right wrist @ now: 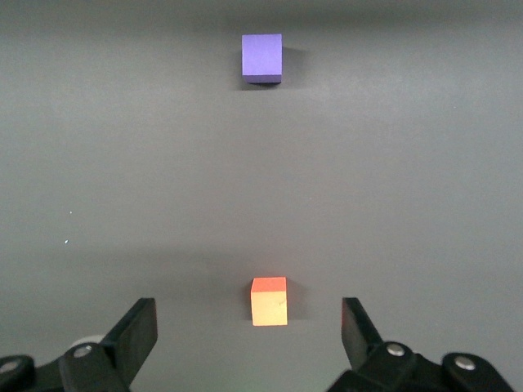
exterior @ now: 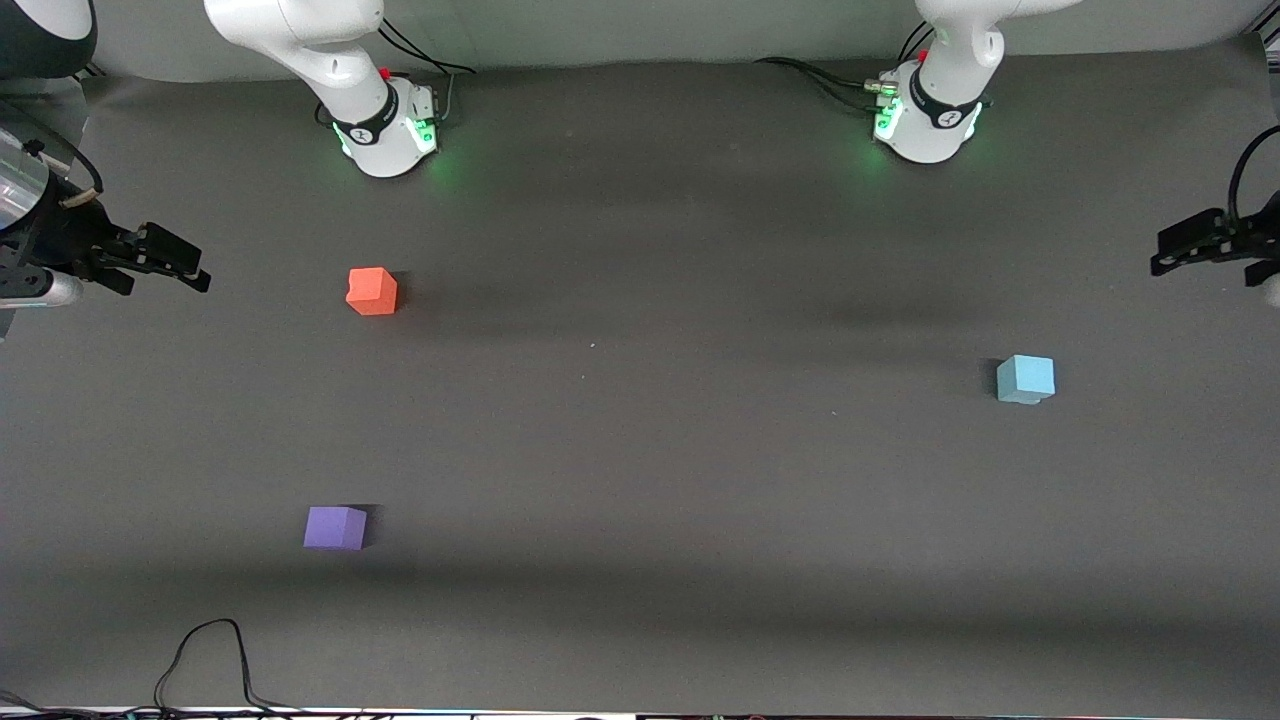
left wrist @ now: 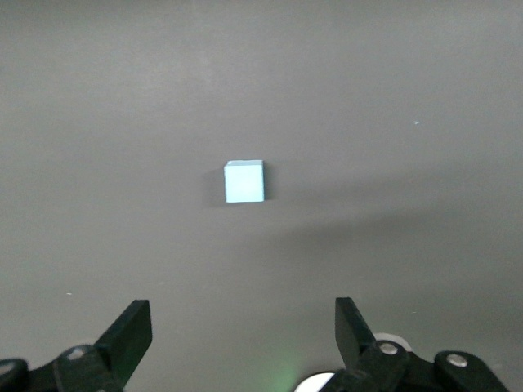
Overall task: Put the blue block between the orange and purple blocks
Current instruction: 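Move the left gripper toward the light blue cube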
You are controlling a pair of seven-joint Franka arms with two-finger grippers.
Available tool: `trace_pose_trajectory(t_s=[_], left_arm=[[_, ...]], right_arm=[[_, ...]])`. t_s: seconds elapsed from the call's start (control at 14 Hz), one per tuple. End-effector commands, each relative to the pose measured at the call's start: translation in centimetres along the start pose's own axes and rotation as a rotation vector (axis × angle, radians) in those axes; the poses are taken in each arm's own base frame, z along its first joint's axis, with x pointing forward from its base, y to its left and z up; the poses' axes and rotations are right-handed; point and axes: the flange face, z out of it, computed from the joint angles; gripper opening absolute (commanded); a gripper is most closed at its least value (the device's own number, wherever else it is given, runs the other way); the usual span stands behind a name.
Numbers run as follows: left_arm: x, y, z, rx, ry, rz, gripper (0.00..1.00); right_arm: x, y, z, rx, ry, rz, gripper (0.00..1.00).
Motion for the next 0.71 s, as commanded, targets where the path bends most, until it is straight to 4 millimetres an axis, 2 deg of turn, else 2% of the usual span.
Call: trace_pose_trajectory(t_s=[0.0,0.14,0.36,0.64], left_arm=[[-2.9,1.1,2.0,0.046,0.025,0.040,1.00],[-2.4,0.8,5.3,0.046,0.029,0.040,1.00],[-1.6,0.8,12.4,0.048,0.050,0.048,1.00],[1.8,0.2,21.8,0.036,0.044,0.061,1.00]], right_arm=[[-0.7,0.1,-0.2,0.000,0.016,-0.020,1.00],[-0.7,0.4,-0.3,0.001,0.018,-0.014,1.00],[-0.9,0.5,0.1,0.002,0.018,-0.014,1.00],[-1.5,0.6,1.0,0.004,0.025,-0.013,1.00]])
